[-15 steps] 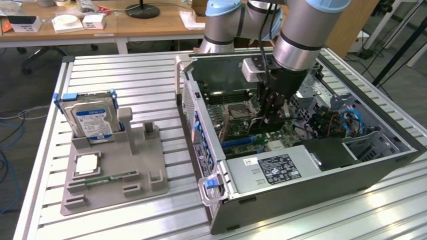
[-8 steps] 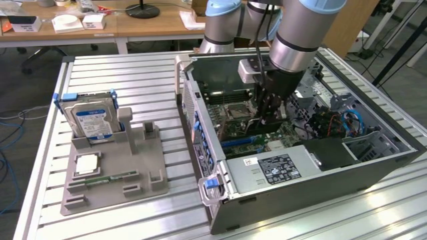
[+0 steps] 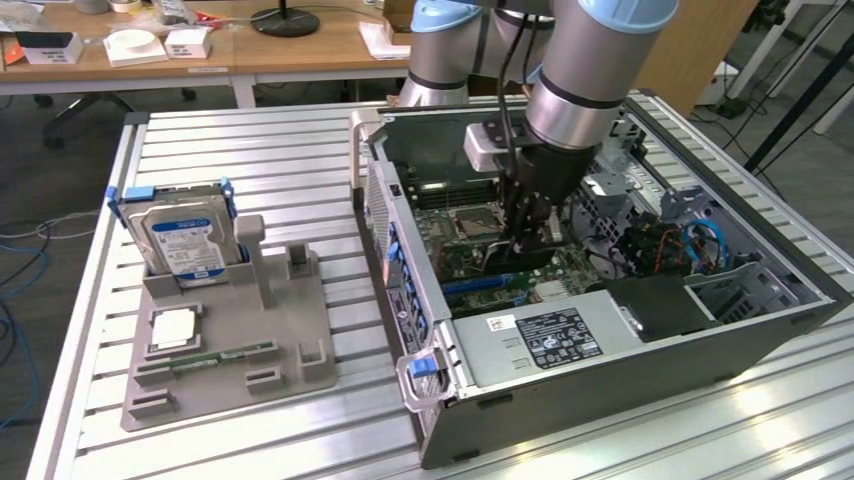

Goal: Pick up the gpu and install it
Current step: 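Insert the gpu into the slot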

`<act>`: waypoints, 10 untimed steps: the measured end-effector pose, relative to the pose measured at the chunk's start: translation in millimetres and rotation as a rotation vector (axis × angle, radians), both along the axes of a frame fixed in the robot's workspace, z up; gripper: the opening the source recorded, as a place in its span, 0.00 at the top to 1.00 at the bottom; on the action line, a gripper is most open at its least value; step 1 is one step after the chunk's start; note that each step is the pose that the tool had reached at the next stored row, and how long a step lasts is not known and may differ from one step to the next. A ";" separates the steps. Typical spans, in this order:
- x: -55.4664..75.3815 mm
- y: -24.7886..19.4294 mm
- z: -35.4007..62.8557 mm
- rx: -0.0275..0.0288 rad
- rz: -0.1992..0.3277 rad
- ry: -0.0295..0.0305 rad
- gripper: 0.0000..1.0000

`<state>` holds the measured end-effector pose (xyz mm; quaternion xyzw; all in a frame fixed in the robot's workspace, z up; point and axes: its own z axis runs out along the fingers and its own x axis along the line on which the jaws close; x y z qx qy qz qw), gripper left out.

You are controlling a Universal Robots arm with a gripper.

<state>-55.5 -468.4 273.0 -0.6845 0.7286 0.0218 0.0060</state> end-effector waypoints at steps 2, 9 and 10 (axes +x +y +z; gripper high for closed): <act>-2.6 0.0 -0.9 -0.0009 0.000 0.0001 0.74; -8.6 0.0 -3.8 -0.0014 0.000 0.0000 0.74; -9.3 0.0 -4.0 -0.0014 0.000 0.0000 0.74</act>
